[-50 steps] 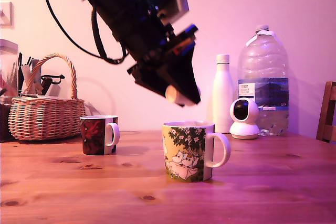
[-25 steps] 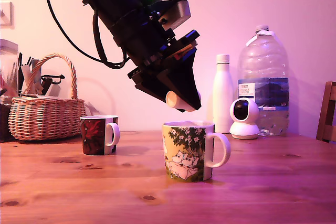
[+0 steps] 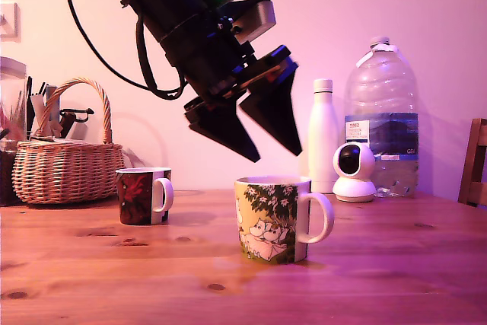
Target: Pick up the coffee capsules from the table one by one and drop them inside the nearest coffee cup
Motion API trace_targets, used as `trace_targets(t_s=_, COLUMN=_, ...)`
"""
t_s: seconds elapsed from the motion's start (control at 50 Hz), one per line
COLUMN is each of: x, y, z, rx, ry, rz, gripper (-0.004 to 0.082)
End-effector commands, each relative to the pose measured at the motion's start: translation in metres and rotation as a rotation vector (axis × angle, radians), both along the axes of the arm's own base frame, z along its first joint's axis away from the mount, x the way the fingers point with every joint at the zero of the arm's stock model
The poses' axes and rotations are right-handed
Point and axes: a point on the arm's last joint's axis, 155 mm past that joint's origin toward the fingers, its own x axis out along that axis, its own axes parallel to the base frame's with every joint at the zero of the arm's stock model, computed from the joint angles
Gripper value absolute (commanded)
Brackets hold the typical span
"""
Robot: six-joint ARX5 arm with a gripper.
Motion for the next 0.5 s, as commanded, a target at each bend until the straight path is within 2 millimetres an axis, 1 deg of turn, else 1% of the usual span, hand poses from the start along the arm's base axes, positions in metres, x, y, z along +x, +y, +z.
trace_targets(t_s=0.0, x=0.001, y=-0.004, z=-0.003, rx=0.000, ry=0.004, rz=0.000, gripper=0.0708)
trace_targets(t_s=0.08, x=0.001, y=-0.004, z=-0.002, rx=-0.002, ry=0.002, rz=0.000, gripper=0.0587)
trace_targets(t_s=0.12, x=0.000, y=-0.004, z=-0.002, rx=-0.003, ry=0.002, rz=-0.002, gripper=0.0500)
trace_targets(t_s=0.2, x=0.001, y=-0.005, z=0.003, rx=-0.007, ry=-0.014, rz=-0.013, gripper=0.0277)
trace_targets(t_s=0.26, x=0.002, y=-0.004, z=0.009, rx=-0.015, ry=-0.029, rz=-0.013, gripper=0.0081)
trace_targets(t_s=0.3, x=0.003, y=-0.004, z=0.015, rx=-0.024, ry=-0.041, rz=-0.010, gripper=-0.0033)
trace_targets(t_s=0.34, x=0.005, y=-0.003, z=0.021, rx=-0.038, ry=-0.047, rz=0.002, gripper=-0.0012)
trace_targets(t_s=0.48, x=0.008, y=0.000, z=0.046, rx=-0.068, ry=-0.098, rz=0.017, gripper=-0.0020)
